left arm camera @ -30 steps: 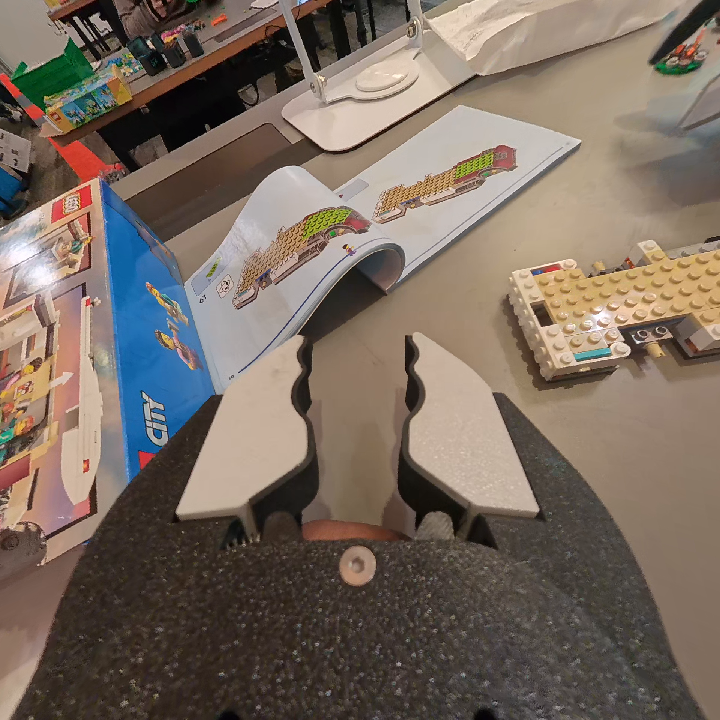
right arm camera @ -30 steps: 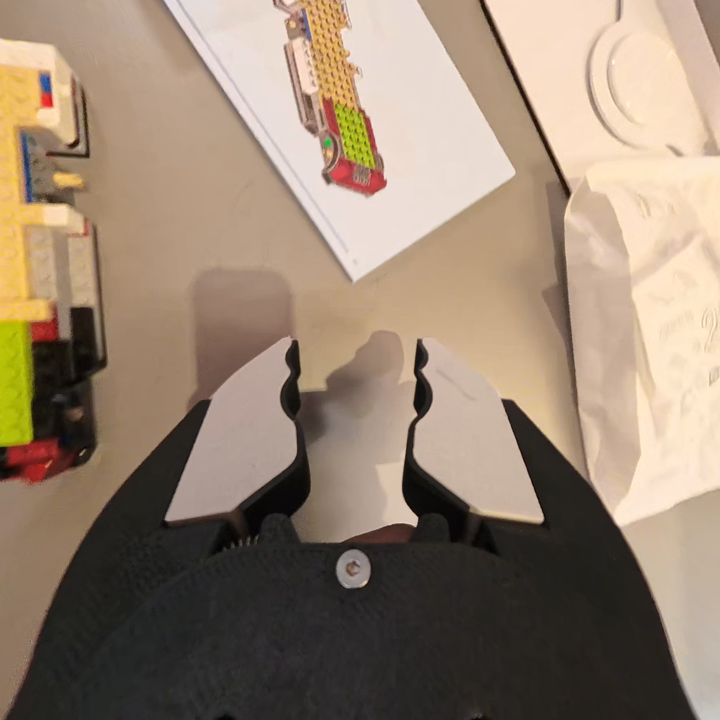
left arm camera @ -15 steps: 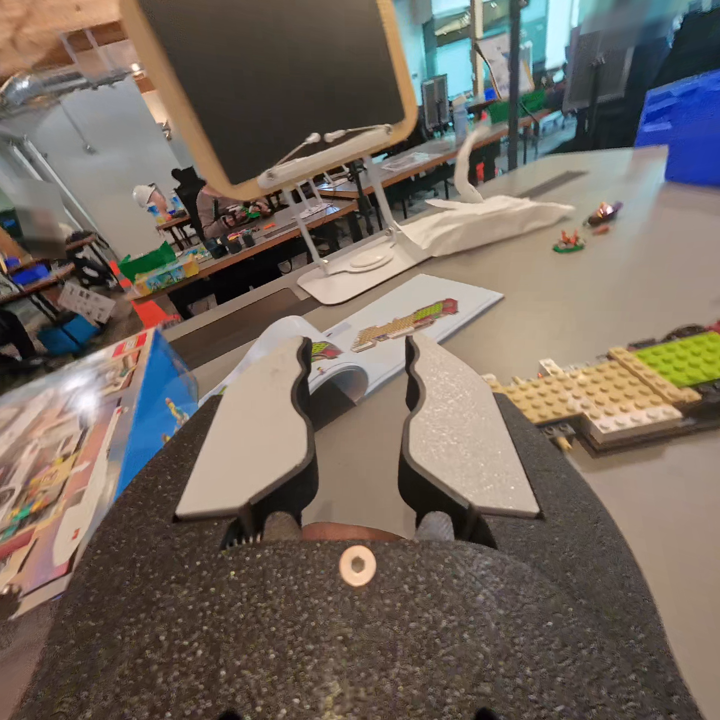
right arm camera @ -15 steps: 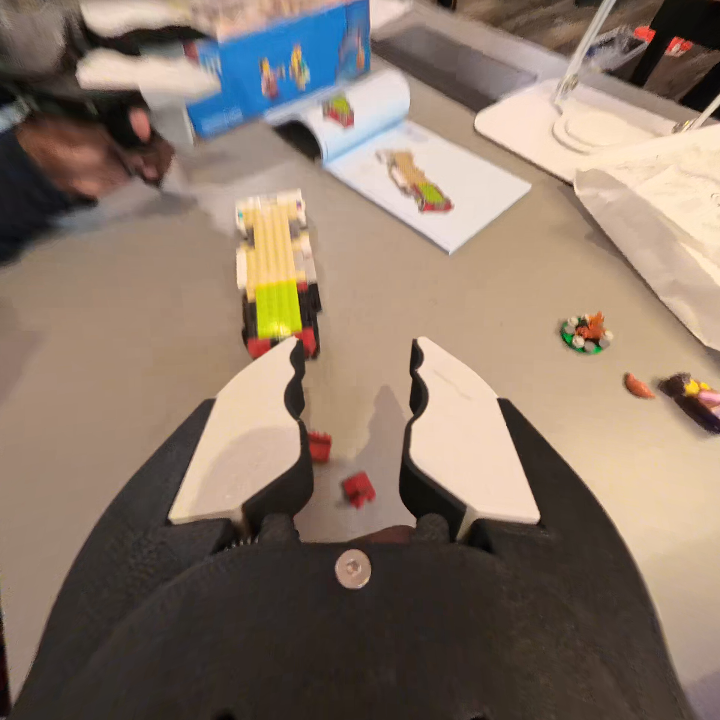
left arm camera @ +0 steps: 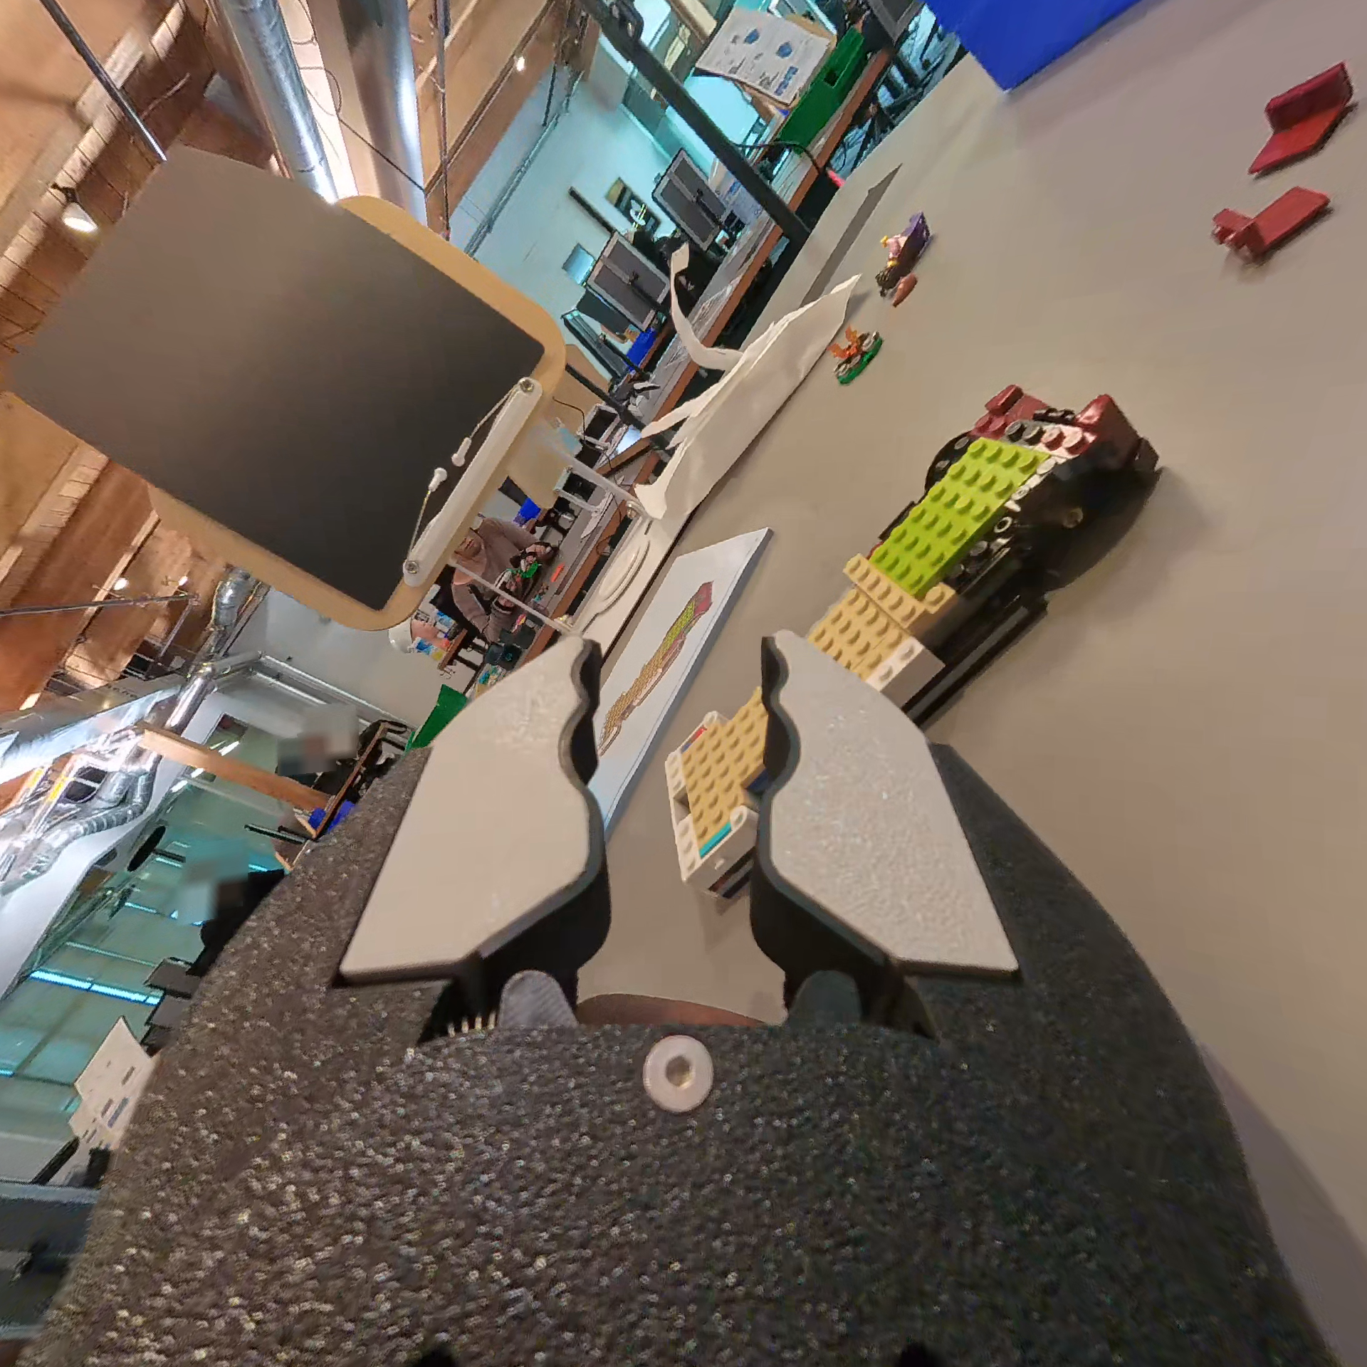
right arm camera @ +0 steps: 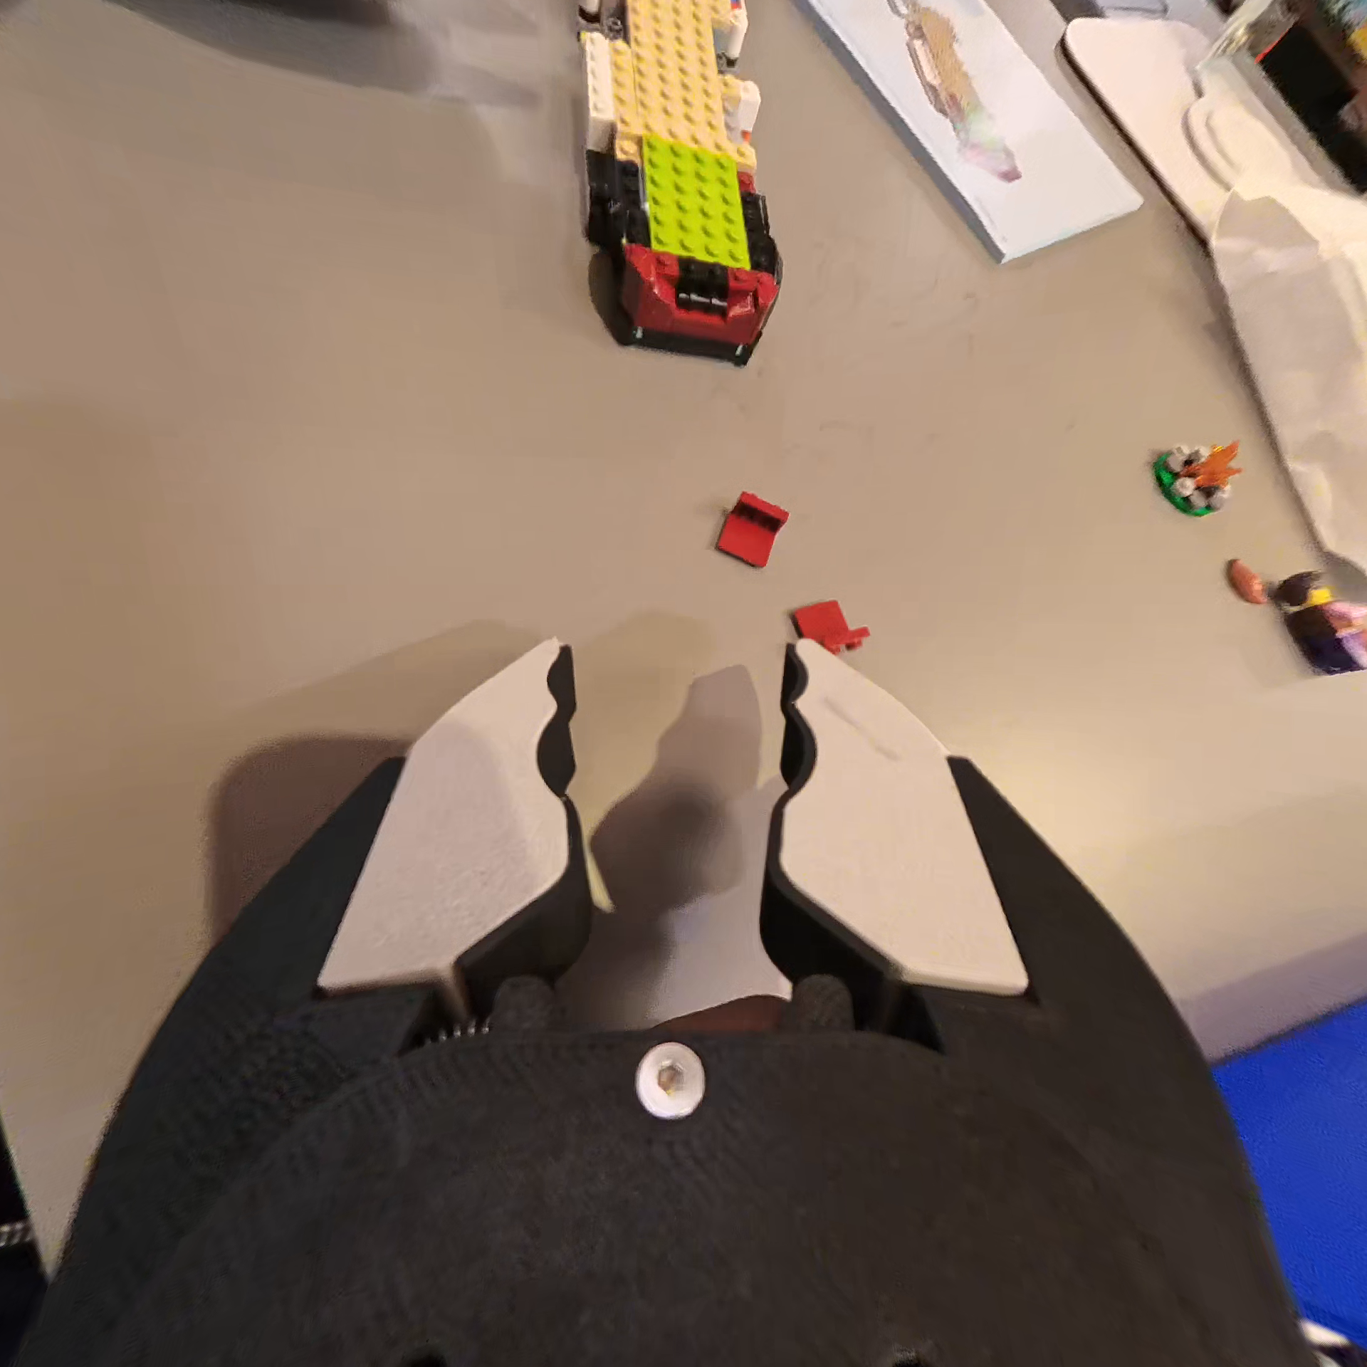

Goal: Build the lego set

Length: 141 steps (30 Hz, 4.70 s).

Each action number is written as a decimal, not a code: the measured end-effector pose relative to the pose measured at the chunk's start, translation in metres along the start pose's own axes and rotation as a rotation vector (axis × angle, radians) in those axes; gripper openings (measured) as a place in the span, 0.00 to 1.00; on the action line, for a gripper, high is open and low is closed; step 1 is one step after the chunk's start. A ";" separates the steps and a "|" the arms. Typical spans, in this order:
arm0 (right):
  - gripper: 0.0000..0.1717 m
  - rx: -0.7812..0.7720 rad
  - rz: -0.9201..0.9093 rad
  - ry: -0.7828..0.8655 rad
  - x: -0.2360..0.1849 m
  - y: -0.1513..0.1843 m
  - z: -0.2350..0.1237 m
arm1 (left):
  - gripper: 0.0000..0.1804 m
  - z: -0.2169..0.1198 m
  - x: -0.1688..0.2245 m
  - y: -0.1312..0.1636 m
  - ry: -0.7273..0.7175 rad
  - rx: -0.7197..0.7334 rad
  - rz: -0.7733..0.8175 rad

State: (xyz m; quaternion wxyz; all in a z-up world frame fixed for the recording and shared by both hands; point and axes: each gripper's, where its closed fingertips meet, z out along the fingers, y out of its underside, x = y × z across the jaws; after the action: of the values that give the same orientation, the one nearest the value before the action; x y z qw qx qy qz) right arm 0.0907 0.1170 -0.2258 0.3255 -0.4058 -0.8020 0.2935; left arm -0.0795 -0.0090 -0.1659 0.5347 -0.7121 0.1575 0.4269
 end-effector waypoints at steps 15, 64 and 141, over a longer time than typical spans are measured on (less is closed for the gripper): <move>0.28 -0.174 -0.184 0.090 0.130 0.070 -0.155 | 0.23 0.010 -0.002 0.017 -0.052 -0.118 0.043; 0.07 -0.742 -0.275 -0.493 0.170 0.175 -0.108 | 0.22 0.019 0.002 0.035 -0.058 -0.206 0.131; 0.10 -0.732 -0.364 -0.463 0.183 0.183 -0.107 | 0.22 0.018 0.000 0.034 -0.068 -0.204 0.142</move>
State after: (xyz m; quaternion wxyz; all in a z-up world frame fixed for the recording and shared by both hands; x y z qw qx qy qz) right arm 0.1725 0.3848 -0.2425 0.0197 -0.2703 -0.9625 0.0125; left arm -0.1107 -0.0057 -0.1888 0.4329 -0.7350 0.1453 0.5013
